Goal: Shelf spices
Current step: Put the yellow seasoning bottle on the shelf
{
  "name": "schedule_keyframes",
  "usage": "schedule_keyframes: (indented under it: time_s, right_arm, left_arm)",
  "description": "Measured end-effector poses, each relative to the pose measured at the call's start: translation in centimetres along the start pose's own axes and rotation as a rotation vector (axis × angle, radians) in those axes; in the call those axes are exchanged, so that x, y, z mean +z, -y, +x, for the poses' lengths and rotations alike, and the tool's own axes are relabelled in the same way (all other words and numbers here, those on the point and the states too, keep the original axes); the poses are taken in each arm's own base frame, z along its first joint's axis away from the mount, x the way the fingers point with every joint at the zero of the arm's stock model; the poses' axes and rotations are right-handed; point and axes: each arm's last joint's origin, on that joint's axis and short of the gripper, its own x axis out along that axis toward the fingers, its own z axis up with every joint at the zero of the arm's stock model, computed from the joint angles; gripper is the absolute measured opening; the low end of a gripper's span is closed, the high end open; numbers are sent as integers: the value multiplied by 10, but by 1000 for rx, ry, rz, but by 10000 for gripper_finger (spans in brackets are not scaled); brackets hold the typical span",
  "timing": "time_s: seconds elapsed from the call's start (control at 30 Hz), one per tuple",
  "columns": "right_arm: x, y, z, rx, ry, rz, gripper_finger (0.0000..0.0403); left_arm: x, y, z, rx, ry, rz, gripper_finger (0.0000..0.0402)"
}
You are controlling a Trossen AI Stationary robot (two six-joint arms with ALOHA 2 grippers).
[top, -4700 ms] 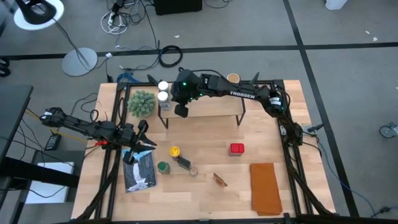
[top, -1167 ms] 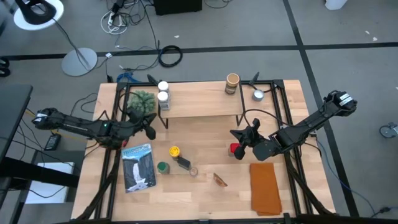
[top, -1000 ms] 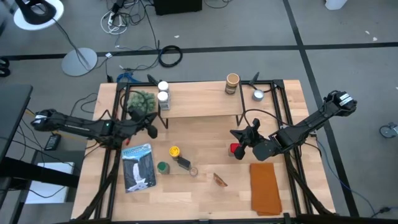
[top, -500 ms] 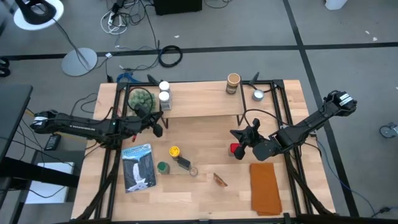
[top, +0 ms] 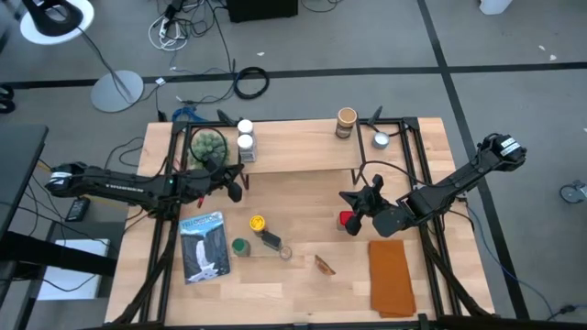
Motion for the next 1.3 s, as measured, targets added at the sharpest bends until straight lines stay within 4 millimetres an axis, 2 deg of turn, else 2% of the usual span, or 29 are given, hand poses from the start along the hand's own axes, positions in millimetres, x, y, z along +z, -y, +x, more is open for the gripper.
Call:
schedule_keyframes:
  time_s: [0.33,0.67,0.97,1.3]
  right_arm:
    - [-1,-1,-1,24,-13,4,4]
    - [-1,-2,-1,42,-24,0,3]
    - [-1,-2,-1,67,-37,-18,4]
    - [0,-3,2,135,-74,21,8]
  left_arm:
    - [4,-5,-8,22,19,17,0]
    - [2,-15,-29,20,-20,-16,0]
    - [0,-1,-48,-97,16,25,0]
    - [-4,21,-71,-209,74,-3,0]
